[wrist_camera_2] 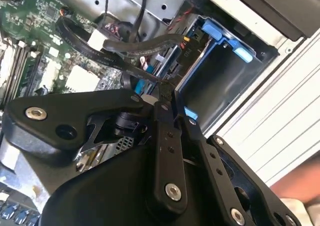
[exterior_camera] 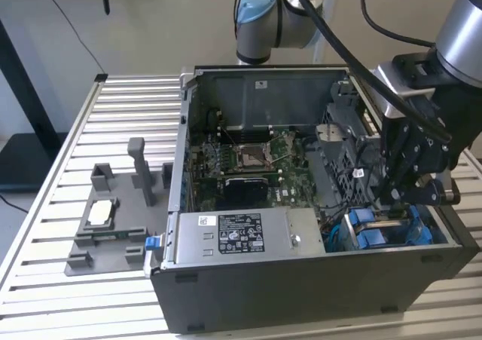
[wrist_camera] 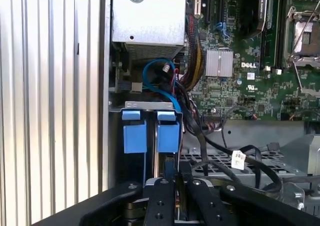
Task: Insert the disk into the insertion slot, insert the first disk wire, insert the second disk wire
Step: 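Insert the second disk wire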
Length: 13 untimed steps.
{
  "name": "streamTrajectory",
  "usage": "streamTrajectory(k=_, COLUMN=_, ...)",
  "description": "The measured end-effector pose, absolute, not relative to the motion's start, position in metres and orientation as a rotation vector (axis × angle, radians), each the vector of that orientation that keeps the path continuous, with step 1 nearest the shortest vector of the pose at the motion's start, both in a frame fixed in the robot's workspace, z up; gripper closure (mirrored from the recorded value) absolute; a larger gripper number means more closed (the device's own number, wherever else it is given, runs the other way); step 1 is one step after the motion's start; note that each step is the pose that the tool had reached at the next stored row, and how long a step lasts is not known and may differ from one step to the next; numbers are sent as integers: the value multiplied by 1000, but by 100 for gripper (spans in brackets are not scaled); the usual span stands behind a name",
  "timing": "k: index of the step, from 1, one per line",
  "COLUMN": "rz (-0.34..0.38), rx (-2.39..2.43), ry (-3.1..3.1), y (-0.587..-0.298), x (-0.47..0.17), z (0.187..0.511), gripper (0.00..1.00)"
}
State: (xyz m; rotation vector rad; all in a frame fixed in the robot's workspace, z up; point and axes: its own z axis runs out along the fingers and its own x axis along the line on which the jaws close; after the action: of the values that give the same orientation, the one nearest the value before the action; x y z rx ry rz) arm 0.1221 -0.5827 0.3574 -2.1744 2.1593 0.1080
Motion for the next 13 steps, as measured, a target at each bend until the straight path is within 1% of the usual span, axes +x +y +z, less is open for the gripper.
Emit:
streamTrajectory(k=5, rz=105, rx=-2174, ry=2158, y=-581, x=122, z=350, gripper=84)
streamTrajectory(k=13, rz=105, rx=-2175, ry=2157, y=-581, x=128, z=346, gripper=84)
